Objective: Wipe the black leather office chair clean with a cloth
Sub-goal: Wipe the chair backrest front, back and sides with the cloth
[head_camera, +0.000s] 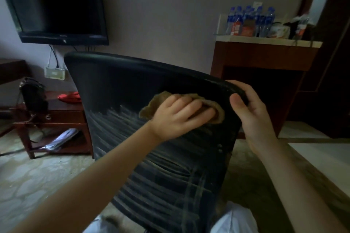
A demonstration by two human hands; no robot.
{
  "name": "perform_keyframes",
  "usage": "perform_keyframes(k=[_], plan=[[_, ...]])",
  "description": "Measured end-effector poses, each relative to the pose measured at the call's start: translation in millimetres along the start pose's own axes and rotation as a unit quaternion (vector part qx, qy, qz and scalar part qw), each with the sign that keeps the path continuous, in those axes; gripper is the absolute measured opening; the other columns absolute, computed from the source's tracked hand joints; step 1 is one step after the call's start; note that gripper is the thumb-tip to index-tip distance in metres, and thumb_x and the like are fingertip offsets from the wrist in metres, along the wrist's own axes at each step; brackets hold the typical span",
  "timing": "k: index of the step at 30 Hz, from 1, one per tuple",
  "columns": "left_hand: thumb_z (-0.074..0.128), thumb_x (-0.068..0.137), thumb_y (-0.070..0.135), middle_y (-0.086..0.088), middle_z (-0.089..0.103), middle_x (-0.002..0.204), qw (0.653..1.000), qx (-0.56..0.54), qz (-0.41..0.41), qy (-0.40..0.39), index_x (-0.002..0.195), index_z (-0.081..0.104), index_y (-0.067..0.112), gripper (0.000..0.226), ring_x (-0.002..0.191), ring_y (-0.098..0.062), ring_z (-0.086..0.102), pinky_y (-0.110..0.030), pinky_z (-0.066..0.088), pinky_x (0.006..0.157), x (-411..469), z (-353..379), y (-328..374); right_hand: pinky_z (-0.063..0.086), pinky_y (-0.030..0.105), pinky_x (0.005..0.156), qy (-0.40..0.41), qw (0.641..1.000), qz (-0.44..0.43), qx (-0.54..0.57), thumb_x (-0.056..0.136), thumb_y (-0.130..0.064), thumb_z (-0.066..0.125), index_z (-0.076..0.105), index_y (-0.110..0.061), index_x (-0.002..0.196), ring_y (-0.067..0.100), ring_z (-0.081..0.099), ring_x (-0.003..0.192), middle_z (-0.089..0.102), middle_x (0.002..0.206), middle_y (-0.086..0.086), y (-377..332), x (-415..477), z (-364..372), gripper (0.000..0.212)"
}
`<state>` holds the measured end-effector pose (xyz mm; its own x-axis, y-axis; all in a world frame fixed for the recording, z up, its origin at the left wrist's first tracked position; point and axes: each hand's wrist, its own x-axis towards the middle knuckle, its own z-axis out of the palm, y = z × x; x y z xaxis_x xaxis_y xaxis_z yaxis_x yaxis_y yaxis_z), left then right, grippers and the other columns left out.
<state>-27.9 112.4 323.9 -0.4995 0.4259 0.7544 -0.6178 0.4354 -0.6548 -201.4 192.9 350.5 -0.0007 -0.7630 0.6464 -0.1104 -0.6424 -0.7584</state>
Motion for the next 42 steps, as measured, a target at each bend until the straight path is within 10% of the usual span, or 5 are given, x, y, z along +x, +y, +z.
perform_keyframes(k=[12,22,33,42], plan=[[0.057,0.089,0.021,-0.003,0.045,0.099,0.99,0.049,-0.113,0.074,0.109,0.057,0.021,0.019,0.083,-0.018,0.048,-0.029,0.039,0.07,31,14,-4,0.052,0.023,0.079,0.051,0.993,0.017,0.109,0.083,-0.034,0.051,0.06,-0.023,0.109,0.012,0.064,0.099,0.068,0.099,-0.011,9,3,2,0.03],[0.067,0.082,0.017,-0.002,0.048,0.109,0.995,-0.045,0.011,-0.083,0.118,0.056,0.022,0.038,0.087,-0.016,0.051,-0.027,0.041,0.072,-23,19,40,0.051,0.018,0.073,0.064,0.989,0.038,0.125,0.088,-0.045,0.032,0.06,-0.019,0.109,0.008,0.064,0.097,0.067,0.099,-0.006,7,0,-14,0.043],[0.056,0.09,0.02,-0.002,0.042,0.107,0.989,-0.021,-0.148,0.01,0.112,0.049,0.02,0.023,0.091,-0.019,0.047,-0.03,0.038,0.074,86,36,49,0.048,0.027,0.08,0.061,0.955,0.119,0.265,0.093,-0.055,0.013,0.077,-0.031,0.081,0.011,0.067,0.098,0.072,0.098,-0.003,0,-5,-23,0.07],[0.052,0.092,0.013,-0.004,0.046,0.113,0.995,-0.061,0.008,-0.074,0.12,0.051,0.012,0.028,0.093,-0.018,0.048,-0.028,0.04,0.079,25,37,75,0.045,0.029,0.09,0.022,0.975,0.115,0.19,0.091,-0.06,-0.003,0.061,-0.021,0.115,0.015,0.06,0.112,0.068,0.114,0.0,7,-5,-37,0.079]])
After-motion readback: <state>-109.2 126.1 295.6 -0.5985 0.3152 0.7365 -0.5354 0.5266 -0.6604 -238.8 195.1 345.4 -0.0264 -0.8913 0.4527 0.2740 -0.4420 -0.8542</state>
